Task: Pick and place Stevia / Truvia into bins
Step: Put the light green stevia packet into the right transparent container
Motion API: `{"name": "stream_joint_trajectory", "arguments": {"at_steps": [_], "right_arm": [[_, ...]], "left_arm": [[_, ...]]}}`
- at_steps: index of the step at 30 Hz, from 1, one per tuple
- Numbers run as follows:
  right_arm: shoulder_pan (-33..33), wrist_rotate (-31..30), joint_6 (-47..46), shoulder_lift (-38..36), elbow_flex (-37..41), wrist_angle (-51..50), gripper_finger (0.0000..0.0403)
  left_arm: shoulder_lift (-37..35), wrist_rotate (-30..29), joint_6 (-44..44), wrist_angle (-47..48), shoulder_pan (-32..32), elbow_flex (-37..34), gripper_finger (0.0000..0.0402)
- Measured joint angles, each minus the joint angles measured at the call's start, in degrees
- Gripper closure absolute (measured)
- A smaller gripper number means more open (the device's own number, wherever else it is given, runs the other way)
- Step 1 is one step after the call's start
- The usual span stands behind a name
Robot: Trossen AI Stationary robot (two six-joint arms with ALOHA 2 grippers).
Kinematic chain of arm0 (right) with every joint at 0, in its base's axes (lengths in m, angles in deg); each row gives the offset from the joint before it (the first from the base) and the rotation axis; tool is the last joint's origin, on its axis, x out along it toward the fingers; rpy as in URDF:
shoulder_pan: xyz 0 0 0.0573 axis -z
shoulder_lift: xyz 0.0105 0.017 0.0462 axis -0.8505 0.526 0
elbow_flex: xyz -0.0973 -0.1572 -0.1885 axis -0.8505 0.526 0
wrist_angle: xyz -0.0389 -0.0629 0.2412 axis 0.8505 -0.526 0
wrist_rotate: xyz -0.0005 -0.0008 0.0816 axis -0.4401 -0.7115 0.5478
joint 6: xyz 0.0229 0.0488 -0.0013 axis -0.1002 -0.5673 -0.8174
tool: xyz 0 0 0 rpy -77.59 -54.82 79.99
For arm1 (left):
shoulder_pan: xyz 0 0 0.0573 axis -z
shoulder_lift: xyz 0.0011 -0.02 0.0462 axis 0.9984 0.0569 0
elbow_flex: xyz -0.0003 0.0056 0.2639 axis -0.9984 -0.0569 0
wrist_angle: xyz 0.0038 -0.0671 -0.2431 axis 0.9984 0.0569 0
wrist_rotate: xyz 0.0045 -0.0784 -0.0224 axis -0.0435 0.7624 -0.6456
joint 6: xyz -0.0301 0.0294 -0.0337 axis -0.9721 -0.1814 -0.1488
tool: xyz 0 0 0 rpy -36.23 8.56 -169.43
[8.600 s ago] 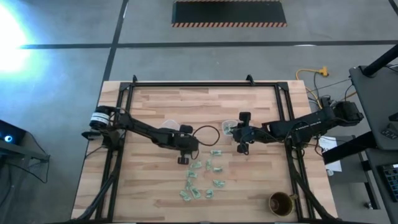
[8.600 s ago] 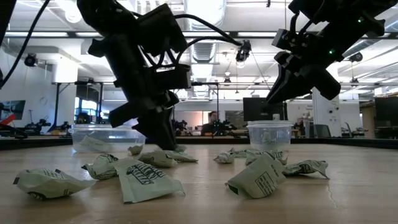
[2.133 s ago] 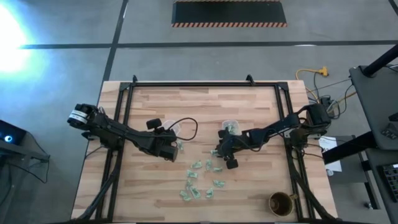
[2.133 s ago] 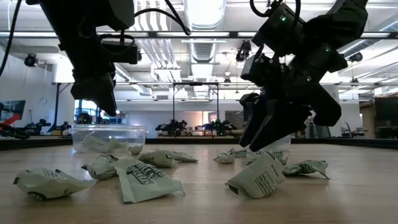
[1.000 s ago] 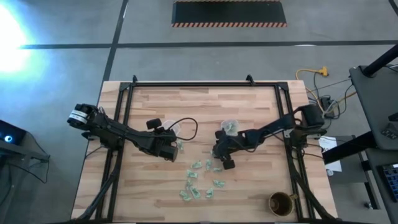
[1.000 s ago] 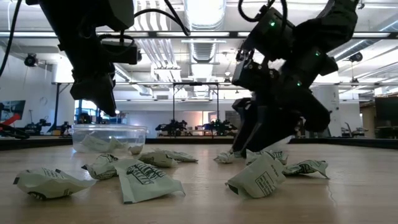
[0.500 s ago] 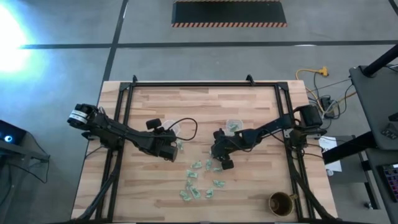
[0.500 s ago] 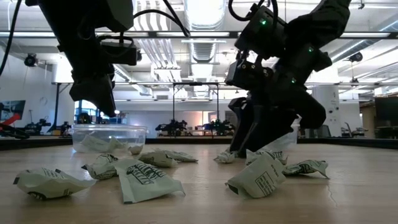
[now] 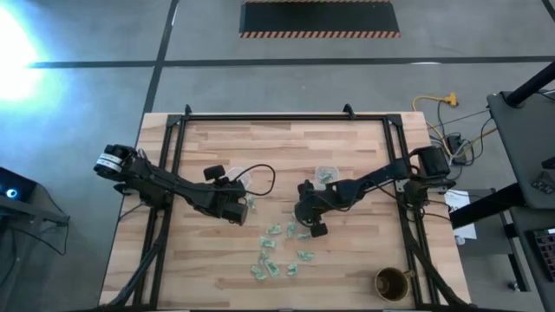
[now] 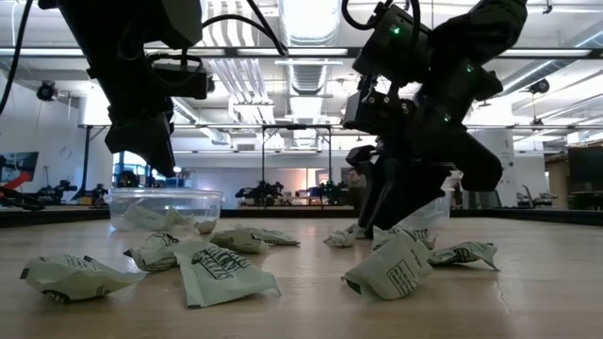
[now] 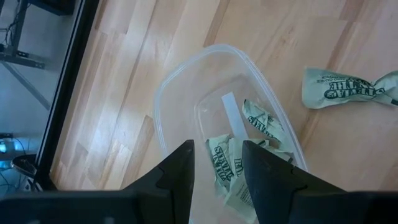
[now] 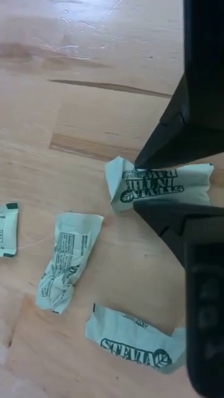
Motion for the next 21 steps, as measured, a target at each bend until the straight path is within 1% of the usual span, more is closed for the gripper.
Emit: {"name": "stream_joint_trajectory", "arguments": {"at_steps": [4,9,15,21], "right_arm": [[0.0,-0.1,0.7,0.0,-0.4,-0.3,0.0348],[-0.1,-0.4,1.5,0.1,-0.5,-0.1,0.0363],[-0.1,-0.6,1.9,-0.6,-0.5,0.0,0.0365],[-0.8,-0.5,2.9,-3.2,-0.5,-0.9,0.0365]], "left_arm": [[0.0,0.0,0.0,0.0,0.0,0.0,0.0283],[0.0,0.0,0.0,0.0,0.0,0.0,0.0283],[0.0,0.0,0.0,0.0,0.0,0.0,0.0283],[0.0,0.0,0.0,0.0,0.0,0.0,0.0283]]}}
